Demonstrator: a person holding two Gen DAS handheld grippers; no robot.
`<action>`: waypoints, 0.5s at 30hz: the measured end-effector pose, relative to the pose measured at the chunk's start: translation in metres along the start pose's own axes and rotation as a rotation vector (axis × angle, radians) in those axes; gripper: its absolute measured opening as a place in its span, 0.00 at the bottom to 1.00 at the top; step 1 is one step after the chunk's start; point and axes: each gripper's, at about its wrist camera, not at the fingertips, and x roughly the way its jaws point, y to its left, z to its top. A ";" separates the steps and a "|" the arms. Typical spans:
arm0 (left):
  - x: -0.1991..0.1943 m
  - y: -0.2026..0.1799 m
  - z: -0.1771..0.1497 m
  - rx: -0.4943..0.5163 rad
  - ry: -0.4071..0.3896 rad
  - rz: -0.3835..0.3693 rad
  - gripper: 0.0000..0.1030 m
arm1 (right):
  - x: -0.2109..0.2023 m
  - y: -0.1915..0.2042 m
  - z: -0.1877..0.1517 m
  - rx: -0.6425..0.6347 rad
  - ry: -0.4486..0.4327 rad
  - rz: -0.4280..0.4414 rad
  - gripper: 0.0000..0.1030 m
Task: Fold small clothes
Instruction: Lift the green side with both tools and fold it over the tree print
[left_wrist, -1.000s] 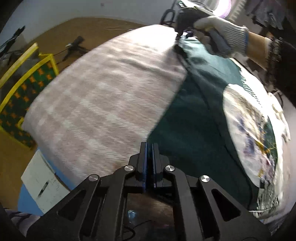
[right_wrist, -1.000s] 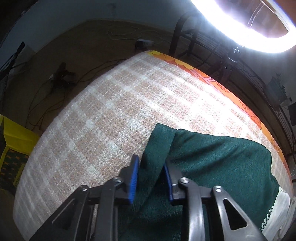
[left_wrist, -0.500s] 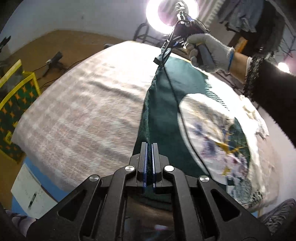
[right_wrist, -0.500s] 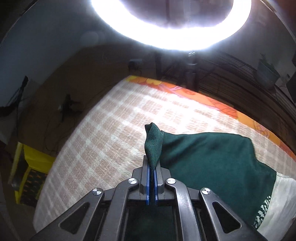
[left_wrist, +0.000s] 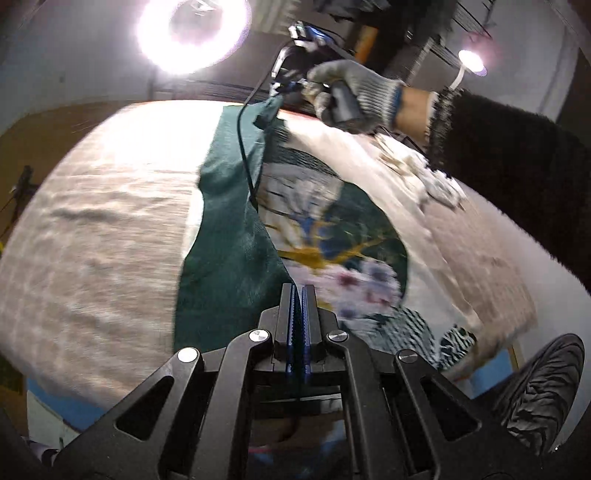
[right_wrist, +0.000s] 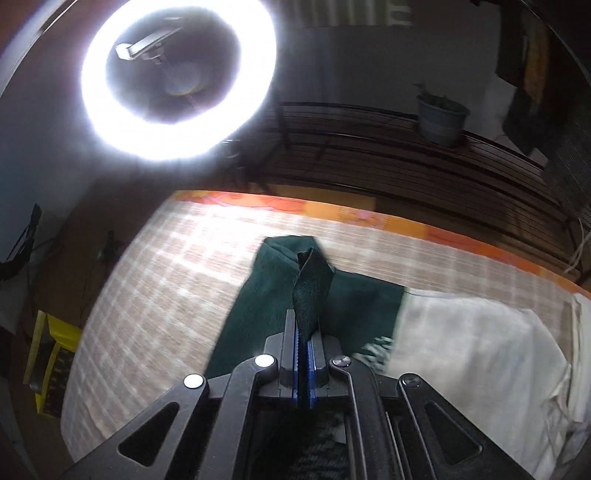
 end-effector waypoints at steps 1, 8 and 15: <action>0.005 -0.007 0.000 0.008 0.011 -0.013 0.01 | 0.001 -0.010 -0.003 0.012 0.002 -0.007 0.00; 0.027 -0.031 0.001 0.039 0.081 -0.072 0.01 | 0.031 -0.037 -0.017 0.050 0.037 -0.070 0.24; 0.018 -0.061 -0.015 0.168 0.097 -0.138 0.40 | 0.005 -0.066 -0.034 0.059 0.014 -0.143 0.69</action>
